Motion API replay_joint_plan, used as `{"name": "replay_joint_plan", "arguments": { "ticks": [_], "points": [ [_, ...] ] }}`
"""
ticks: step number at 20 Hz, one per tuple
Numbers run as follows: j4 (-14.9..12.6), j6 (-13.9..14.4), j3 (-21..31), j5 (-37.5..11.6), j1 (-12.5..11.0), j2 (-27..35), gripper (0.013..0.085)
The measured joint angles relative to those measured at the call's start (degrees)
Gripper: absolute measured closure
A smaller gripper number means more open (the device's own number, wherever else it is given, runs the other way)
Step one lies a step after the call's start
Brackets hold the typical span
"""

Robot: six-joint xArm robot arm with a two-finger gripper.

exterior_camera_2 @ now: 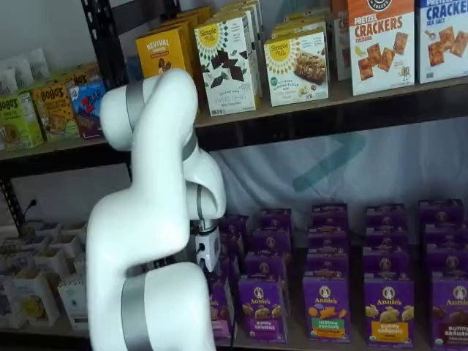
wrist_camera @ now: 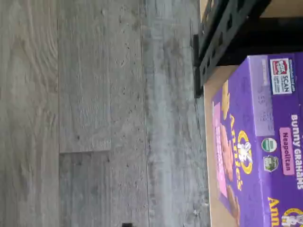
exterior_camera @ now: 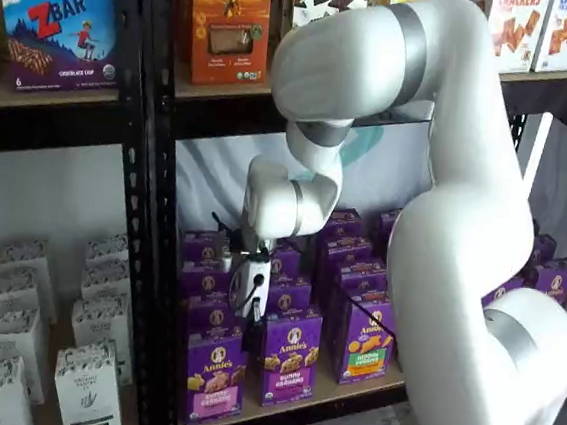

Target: Pick up the purple box with a pink patch in the middle, on the bottom shelf, the first box from the left

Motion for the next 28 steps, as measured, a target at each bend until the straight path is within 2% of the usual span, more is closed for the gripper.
{"name": "replay_joint_plan", "arguments": {
  "ticks": [3, 13, 20, 25, 28],
  "points": [
    [0.28, -0.44, -0.75, -2.41, -0.1, 1.42, 0.013],
    [0.41, -1.23, -6.6, -2.24, -0.88, 6.27, 0.013],
    [-1.01, 0.04, -13.18, 0.61, -1.11, 10.66, 0.013],
    [-3.75, 3.08, -18.27, 3.4, -0.59, 14.47, 0.013],
    [-4.31, 4.12, -20.01, 4.13, -0.07, 15.9, 0.013]
  ]
}}
